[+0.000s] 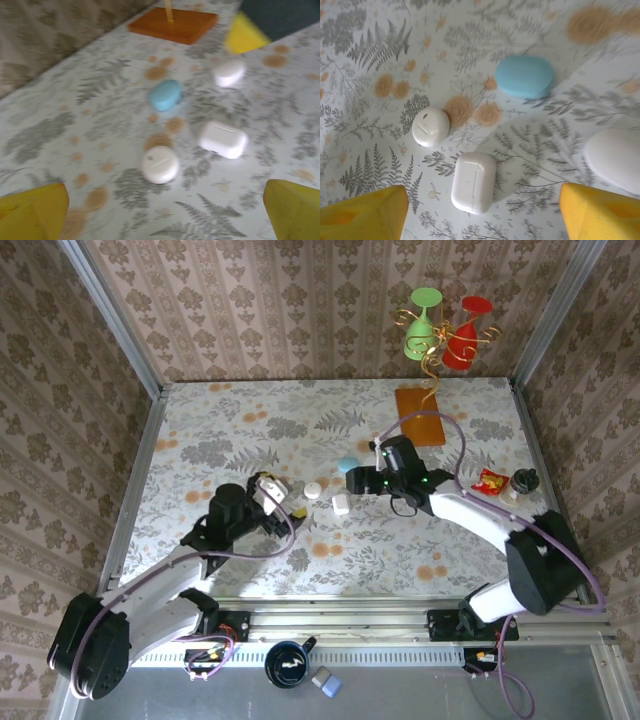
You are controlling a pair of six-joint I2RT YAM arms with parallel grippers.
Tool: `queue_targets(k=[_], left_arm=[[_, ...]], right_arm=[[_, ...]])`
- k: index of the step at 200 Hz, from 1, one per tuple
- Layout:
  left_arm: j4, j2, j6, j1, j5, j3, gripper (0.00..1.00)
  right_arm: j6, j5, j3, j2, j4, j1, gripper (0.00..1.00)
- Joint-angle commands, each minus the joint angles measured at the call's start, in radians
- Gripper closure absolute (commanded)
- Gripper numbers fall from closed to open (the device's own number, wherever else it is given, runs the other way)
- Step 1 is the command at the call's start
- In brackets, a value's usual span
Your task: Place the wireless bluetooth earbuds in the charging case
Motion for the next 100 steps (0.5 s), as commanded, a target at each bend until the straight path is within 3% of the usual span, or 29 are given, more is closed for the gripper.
queue_targets(k=[1, 29, 52, 100], left_arm=[[-0.019, -0.062, -0.013, 0.036, -0.138, 0.001, 0.0], [-0.014, -0.085, 0.019, 0.108, -0.182, -0.027, 0.0], [0.085, -0.06, -0.005, 0.212, -0.194, -0.07, 0.0], [0.274, 0.077, -0.046, 0.368, -0.175, -0.131, 0.0]], right_arm=[[-0.149, 0.144, -0.066, -0.13, 0.042, -0.014, 0.11], [-0.32, 0.252, -0.153, -0.258, 0.101, -0.053, 0.04], [-0.407, 0.343, -0.251, -0.329, 0.225, -0.095, 0.02], [-0.409, 0.357, -0.429, -0.277, 0.542, -0.24, 0.0]])
